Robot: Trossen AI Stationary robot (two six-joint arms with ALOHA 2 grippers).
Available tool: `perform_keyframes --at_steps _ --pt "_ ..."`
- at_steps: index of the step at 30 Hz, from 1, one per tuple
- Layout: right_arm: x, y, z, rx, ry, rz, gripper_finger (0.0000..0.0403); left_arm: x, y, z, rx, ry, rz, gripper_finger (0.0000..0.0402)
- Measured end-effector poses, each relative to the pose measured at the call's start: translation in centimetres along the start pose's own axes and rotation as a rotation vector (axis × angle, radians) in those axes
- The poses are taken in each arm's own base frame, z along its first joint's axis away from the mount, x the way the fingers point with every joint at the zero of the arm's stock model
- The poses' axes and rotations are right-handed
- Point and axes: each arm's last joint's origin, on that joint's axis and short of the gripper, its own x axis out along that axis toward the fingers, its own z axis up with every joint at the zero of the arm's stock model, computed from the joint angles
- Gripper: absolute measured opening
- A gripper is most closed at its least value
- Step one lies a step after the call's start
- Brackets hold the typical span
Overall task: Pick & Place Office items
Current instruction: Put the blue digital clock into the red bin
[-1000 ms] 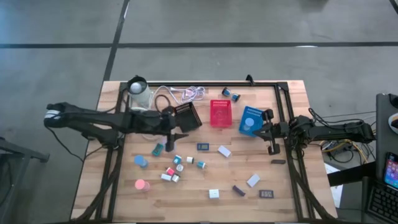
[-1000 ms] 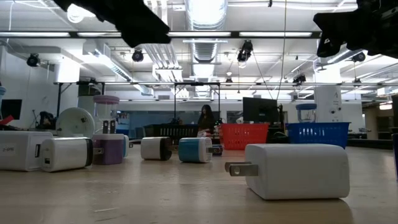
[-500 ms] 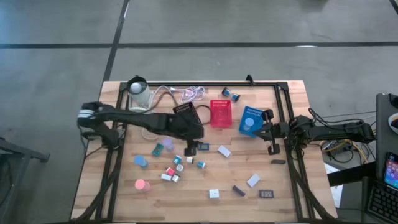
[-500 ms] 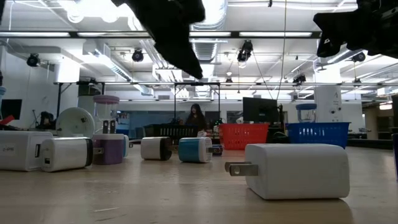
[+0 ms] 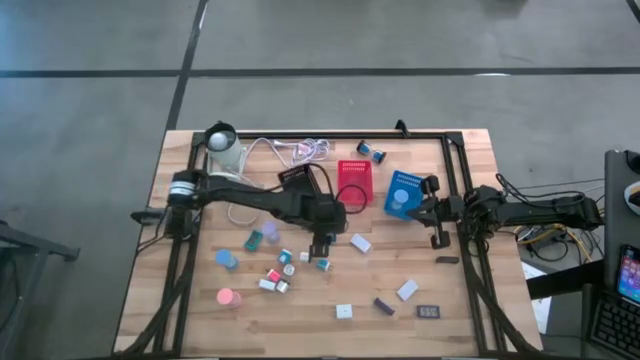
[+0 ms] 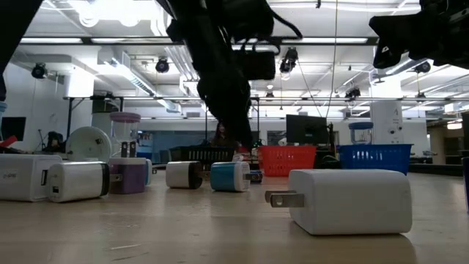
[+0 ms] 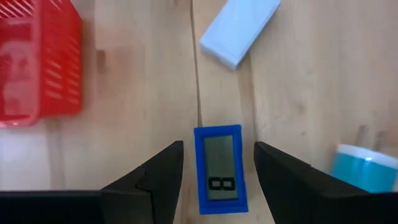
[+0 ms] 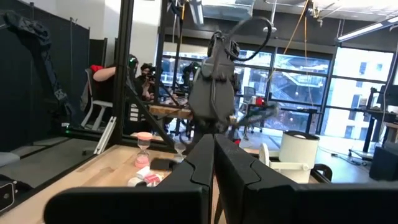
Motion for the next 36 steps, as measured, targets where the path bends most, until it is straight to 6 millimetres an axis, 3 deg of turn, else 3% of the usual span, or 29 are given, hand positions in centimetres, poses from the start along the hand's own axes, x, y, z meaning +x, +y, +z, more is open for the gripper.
perform_keyframes --at_steps 16,36 --pt "0.2 0.0 -0.2 0.010 0.017 0.001 0.0008 3.2 0.1 -0.5 0.035 0.058 -0.018 0.0202" --pt "0.2 0.0 -0.2 0.005 0.017 0.001 0.0008 2.2 0.1 -0.5 0.081 0.068 -0.022 0.0202"
